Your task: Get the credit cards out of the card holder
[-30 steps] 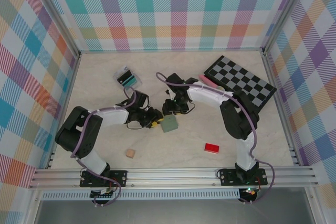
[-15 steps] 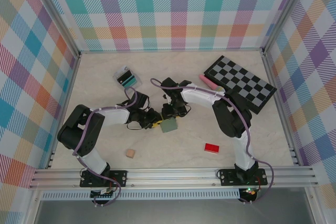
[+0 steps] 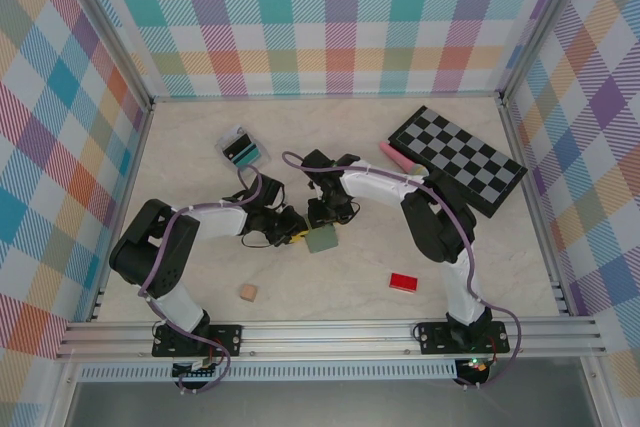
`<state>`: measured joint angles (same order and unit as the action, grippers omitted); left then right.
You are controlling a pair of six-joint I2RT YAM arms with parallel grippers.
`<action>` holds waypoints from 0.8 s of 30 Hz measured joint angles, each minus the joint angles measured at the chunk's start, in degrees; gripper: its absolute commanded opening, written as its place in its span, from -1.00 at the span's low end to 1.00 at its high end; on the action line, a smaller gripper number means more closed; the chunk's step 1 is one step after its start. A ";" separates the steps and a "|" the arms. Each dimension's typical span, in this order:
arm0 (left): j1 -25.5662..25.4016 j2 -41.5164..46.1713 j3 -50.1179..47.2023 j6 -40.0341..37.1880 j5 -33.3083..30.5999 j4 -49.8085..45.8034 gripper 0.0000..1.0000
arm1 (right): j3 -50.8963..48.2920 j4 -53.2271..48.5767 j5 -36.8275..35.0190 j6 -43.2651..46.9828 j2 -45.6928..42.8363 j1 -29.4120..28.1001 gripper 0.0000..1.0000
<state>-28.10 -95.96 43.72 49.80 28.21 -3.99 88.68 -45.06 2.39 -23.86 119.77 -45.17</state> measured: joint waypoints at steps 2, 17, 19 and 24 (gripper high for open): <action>-0.02 0.00 0.31 -0.42 -0.39 -0.57 -0.69 | -1.18 1.18 0.31 -0.83 -0.74 0.50 -0.26; 0.00 -0.37 -0.07 -1.64 -0.22 -0.11 -0.70 | -11.04 11.85 12.04 -6.12 -5.05 6.58 -0.25; 0.00 -0.35 0.02 -1.66 -0.22 -0.17 -0.69 | -11.06 11.80 11.72 -6.23 -5.20 6.60 -0.16; 0.00 -0.39 1.55 -2.32 -0.92 -2.60 -0.32 | -11.08 10.19 7.74 -5.73 -6.25 6.62 -0.02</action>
<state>-28.10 -96.36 45.28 47.48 27.29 -6.59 77.60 -34.87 10.13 -29.58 113.51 -38.54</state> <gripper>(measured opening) 0.267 0.485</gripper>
